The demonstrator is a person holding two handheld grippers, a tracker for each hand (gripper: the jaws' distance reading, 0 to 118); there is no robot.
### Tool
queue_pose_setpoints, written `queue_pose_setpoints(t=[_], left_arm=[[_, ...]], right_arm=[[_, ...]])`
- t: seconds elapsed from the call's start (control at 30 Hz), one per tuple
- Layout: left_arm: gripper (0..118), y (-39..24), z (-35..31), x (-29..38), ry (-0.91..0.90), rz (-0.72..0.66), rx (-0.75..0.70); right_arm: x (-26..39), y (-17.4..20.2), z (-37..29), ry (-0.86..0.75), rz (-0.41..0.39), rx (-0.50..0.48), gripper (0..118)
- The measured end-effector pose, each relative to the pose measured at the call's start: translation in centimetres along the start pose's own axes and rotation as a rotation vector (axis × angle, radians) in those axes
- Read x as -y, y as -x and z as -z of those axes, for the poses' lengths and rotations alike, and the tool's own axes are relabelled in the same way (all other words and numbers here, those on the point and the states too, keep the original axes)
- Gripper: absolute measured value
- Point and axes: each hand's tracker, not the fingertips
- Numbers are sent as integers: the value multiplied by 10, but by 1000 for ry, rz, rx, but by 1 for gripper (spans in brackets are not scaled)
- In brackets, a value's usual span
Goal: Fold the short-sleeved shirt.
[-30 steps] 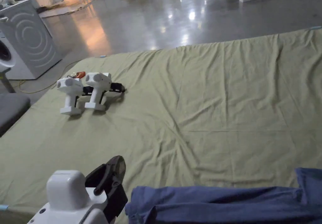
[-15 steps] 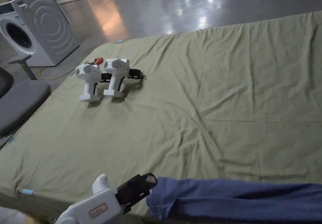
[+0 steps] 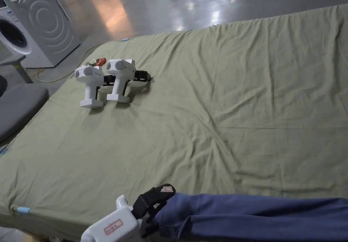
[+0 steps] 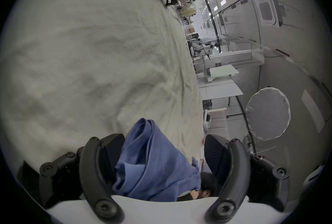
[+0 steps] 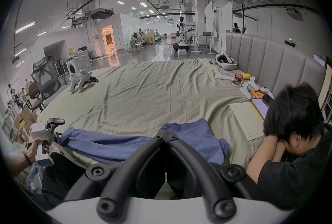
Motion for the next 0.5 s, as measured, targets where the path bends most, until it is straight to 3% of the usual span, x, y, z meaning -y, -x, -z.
queue_pose_setpoints(t=[0.07,0.1,0.13,0.17,0.4,0.5], left_arm=[[94,-1,4,3,-24,-33,0],[79,2,7,5,-23,-54,12],[55,5,11,7,-12,-91,-10],[13,7,16,10,1,-100,-73],[12,-12,-14,1,-171,-77,-2],[12,-45,-48,-31,-226,71,-34]], right_arm=[[1,0,1,12,14,-10,2],[2,0,0,13,18,-11,2],[3,0,0,13,21,-12,2],[3,0,0,18,24,-16,2],[9,-5,-2,53,47,-16,2],[8,-7,-1,47,74,-23,2]])
